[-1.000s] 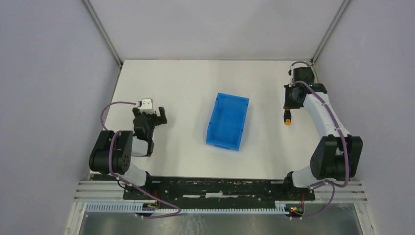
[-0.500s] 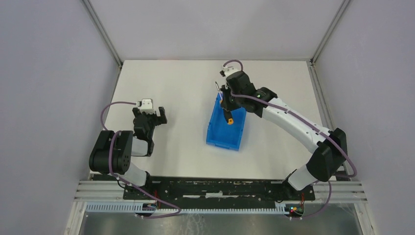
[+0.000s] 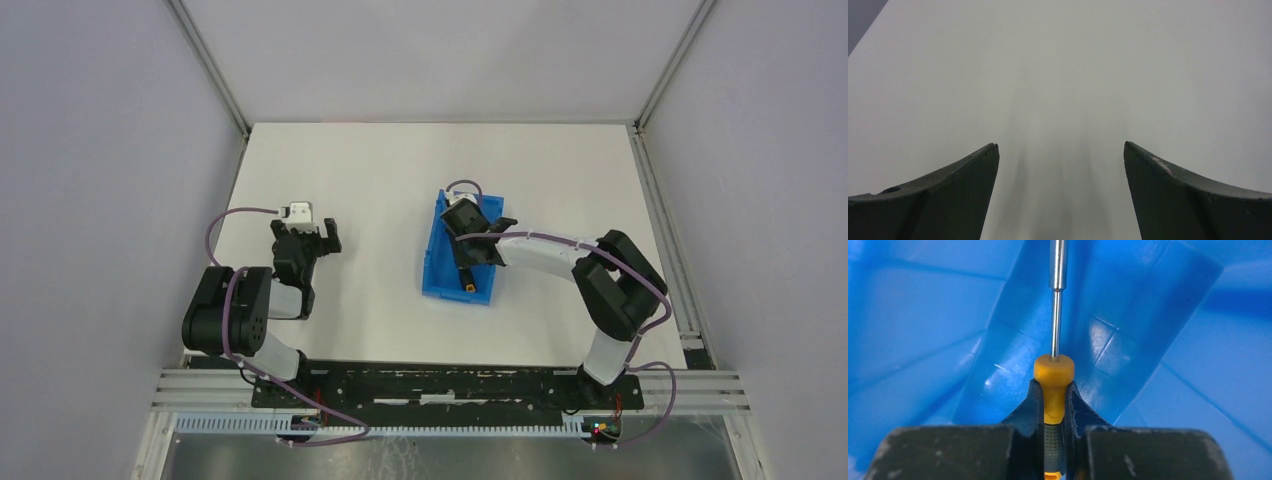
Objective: Put the screwdriver in the bin
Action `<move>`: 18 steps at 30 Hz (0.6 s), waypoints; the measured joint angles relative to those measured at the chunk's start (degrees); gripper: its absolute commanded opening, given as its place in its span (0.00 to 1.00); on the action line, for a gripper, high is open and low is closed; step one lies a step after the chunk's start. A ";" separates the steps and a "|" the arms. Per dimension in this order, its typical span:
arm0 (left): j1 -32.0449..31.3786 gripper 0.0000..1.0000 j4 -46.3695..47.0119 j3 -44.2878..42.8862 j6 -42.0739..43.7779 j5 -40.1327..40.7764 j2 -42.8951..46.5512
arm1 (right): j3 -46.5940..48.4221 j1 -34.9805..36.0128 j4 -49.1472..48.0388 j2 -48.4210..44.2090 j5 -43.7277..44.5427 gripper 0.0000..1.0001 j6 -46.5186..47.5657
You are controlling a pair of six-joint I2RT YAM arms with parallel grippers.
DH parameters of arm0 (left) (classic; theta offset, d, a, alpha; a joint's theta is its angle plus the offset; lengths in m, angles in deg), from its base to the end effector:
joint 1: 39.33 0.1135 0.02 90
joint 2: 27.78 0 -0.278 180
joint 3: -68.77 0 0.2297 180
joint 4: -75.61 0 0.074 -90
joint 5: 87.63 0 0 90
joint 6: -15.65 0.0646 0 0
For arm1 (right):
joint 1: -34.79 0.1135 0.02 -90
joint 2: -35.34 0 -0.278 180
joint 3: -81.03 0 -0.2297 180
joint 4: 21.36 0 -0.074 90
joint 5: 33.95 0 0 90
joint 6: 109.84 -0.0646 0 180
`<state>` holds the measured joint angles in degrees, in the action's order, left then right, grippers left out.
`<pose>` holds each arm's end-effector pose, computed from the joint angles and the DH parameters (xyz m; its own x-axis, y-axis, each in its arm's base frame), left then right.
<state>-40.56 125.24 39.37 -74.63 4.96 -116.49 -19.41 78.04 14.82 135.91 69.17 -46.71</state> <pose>0.2675 -0.0028 0.1706 -0.1680 -0.0013 -0.9858 -0.0239 0.9997 0.0028 0.2720 0.2357 0.1894 -0.8072 -0.1550 -0.5696 -0.2387 0.9682 0.0747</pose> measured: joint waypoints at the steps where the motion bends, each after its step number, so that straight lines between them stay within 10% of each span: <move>1: 0.00 1.00 -0.02 0.00 0.00 0.00 0.00 | -0.76 0.17 -0.61 0.61 0.26 0.24 -0.35; 6: 0.00 1.00 -0.02 -0.02 0.00 0.00 0.00 | -1.22 0.31 -2.01 1.29 1.27 0.52 -1.16; 13: 0.00 1.00 0.00 -0.02 0.00 0.00 0.00 | 2.05 1.05 -0.55 -0.39 3.82 0.60 -0.15; 18: 0.00 1.00 -0.02 0.00 0.00 0.00 0.00 | 6.34 1.90 1.05 -10.49 5.49 0.98 2.75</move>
<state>-40.56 125.22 39.37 -74.63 4.96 -116.49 -13.07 79.94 15.87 125.42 74.66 -43.95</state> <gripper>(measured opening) 0.997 0.843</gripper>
